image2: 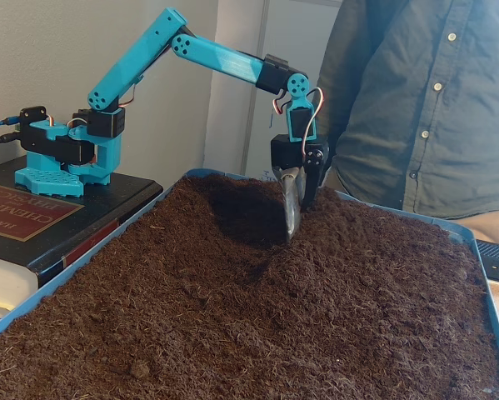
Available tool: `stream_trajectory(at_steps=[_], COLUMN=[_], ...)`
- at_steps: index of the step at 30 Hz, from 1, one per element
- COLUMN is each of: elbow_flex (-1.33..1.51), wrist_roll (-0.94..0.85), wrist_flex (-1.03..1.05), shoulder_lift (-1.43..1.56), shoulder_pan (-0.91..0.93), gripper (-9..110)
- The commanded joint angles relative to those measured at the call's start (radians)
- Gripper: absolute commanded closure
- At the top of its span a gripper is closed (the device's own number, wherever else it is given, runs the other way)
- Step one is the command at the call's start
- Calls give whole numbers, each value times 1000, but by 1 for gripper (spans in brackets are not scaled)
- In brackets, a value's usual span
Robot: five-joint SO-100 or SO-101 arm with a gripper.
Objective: Build a berm.
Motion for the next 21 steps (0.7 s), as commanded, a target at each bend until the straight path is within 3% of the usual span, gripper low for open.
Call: stream_trajectory(at_steps=[1,14,21], elbow_flex=[-94,-15,-57], wrist_roll=[-18,-26,-29], wrist_flex=[-11,276,212], shoulder_lift=[64,301,445], shoulder_pan=[38,41,77], gripper=[101,101,101])
